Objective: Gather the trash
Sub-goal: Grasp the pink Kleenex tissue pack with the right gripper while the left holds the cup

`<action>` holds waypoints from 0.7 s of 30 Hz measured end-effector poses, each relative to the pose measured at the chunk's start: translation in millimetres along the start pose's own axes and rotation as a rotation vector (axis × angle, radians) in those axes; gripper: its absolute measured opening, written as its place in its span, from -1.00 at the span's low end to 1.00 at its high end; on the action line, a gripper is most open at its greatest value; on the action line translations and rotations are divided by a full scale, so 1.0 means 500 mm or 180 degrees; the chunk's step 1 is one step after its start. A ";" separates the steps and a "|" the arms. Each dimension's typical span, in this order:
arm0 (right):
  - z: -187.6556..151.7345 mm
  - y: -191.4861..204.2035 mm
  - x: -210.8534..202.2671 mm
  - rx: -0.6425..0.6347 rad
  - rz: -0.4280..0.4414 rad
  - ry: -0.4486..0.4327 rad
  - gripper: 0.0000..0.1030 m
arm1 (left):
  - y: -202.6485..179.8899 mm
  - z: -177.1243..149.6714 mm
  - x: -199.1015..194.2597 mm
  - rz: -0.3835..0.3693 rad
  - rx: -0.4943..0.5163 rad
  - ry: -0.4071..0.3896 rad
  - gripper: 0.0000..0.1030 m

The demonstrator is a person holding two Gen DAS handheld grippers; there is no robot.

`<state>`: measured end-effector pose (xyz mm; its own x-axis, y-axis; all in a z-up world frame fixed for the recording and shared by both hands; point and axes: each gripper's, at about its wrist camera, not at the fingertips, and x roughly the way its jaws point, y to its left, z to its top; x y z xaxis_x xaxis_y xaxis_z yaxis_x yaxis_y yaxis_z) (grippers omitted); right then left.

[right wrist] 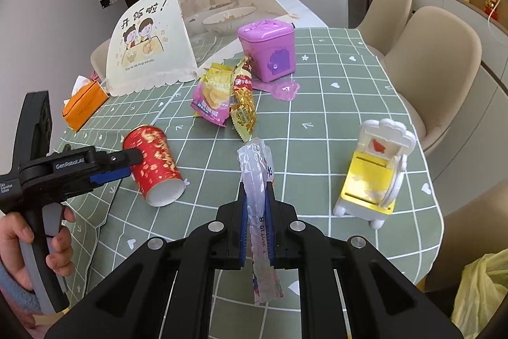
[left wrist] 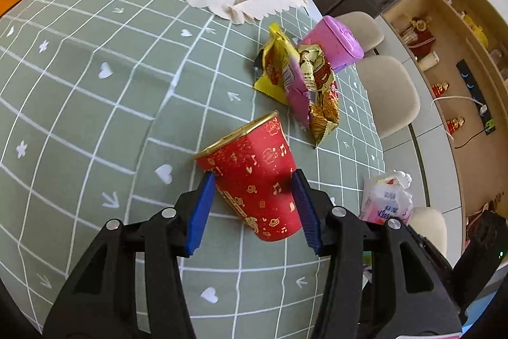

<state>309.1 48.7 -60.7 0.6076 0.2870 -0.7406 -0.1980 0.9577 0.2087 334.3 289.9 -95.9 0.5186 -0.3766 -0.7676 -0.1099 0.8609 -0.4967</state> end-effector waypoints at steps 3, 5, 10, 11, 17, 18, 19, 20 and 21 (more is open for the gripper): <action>-0.008 0.008 0.005 -0.0002 0.0031 0.0008 -0.79 | -0.015 0.015 0.021 0.0004 0.0039 0.0053 -0.07; -0.013 0.012 0.007 -0.0005 0.0097 0.0042 -0.79 | -0.024 0.025 0.035 0.0005 0.0023 0.0081 -0.06; -0.015 0.024 0.010 -0.0068 0.0258 0.0120 -0.79 | -0.053 0.045 0.058 0.0145 0.0146 0.0128 -0.01; -0.015 0.027 0.012 -0.0098 0.0272 0.0154 -0.78 | -0.057 0.048 0.062 0.0165 0.0157 0.0150 0.00; -0.031 0.044 0.012 -0.0329 0.0279 0.0258 -0.26 | -0.062 0.057 0.071 0.0170 0.0249 0.0212 0.04; -0.034 0.043 0.008 -0.0328 0.0327 0.0252 -0.26 | -0.059 0.057 0.070 0.0143 0.0257 0.0221 0.03; -0.038 0.043 0.001 -0.0342 0.0346 0.0226 -0.26 | -0.054 0.058 0.067 0.0109 0.0259 0.0233 0.03; -0.040 0.043 -0.004 -0.0362 0.0350 0.0200 -0.26 | -0.049 0.058 0.063 0.0090 0.0264 0.0236 0.00; -0.042 0.041 -0.008 -0.0383 0.0345 0.0175 -0.25 | -0.046 0.058 0.060 0.0081 0.0273 0.0232 -0.03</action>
<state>286.7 67.1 -66.8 0.5352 0.3839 -0.7525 -0.3528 0.9109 0.2139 376.8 269.0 -95.7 0.4532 -0.3755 -0.8084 -0.0477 0.8954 -0.4427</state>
